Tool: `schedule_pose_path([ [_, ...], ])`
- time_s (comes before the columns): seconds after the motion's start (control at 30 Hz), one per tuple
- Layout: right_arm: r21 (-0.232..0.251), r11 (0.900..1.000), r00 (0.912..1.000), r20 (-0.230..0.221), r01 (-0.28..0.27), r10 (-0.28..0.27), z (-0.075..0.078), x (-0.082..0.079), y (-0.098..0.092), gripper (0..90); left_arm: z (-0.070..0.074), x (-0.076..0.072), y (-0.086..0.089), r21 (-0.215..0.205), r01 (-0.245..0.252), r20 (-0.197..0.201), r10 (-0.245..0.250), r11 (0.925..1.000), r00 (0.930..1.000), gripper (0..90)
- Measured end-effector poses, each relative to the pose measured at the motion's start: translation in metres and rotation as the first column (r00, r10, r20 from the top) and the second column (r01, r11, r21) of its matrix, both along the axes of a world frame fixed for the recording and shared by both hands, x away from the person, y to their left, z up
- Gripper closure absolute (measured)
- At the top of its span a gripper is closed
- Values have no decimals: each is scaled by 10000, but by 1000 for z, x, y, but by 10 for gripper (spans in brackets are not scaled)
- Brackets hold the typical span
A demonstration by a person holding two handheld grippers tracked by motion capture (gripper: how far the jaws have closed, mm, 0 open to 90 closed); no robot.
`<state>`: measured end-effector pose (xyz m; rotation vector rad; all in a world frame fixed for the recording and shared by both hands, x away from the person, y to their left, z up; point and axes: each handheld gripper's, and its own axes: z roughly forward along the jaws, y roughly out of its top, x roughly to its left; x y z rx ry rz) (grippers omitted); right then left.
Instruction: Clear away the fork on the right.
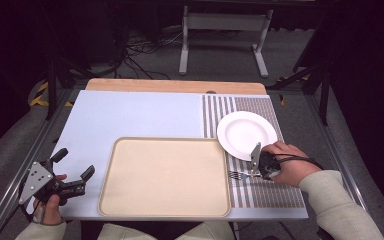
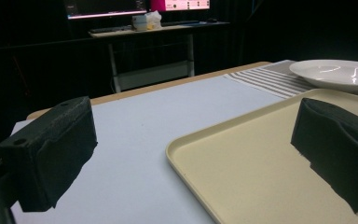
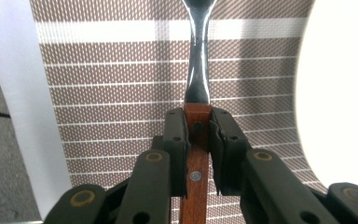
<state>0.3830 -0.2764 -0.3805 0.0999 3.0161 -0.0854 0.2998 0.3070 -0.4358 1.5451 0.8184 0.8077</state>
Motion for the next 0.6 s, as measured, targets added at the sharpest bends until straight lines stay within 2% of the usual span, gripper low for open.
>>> schedule_pose_path([
  [0.17, 407, 9981, 9989, 31, 466, -467, 8, 0, 0, 779, 0, 0, -1, -30, -8, -8, 8, 10000, 10000, 5],
  [0.27, 649, 9935, 9956, 34, 934, -939, 12, 0, 1, 779, 0, 0, 0, -16, -10, -9, 10, 10000, 10000, 5],
  [0.4, 834, 9886, 9920, 42, 1253, -1261, 16, 0, 1, 779, 0, 0, -1, -28, -14, -18, 14, 10000, 10000, 5],
  [0.6, 1411, 9656, 9757, -146, 2185, -2187, 21, -2, 5, 779, 0, 0, -1, -35, -24, -26, 24, 10000, 10000, 5],
])
